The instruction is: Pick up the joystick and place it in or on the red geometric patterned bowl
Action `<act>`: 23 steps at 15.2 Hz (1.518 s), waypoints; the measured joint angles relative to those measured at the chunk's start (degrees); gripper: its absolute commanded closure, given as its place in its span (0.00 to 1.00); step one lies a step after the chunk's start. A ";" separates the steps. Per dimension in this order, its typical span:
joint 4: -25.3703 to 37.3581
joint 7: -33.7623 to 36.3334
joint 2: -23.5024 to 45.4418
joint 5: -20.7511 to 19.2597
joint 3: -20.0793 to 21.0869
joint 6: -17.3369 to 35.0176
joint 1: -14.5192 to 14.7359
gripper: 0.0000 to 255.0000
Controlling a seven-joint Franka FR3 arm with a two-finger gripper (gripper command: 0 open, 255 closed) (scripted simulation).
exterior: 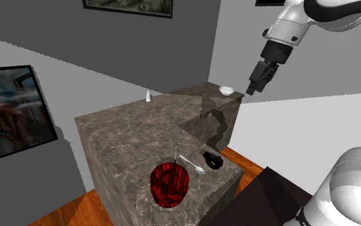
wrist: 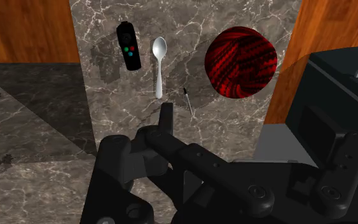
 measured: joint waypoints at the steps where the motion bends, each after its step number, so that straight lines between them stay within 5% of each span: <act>1: 0.00 0.00 0.00 0.00 0.00 0.00 0.00 0.00; 10: -10.65 -4.94 5.18 -1.06 -2.13 14.61 -0.11 0.00; 23: -18.09 -14.88 27.23 0.71 -6.97 42.27 1.70 0.00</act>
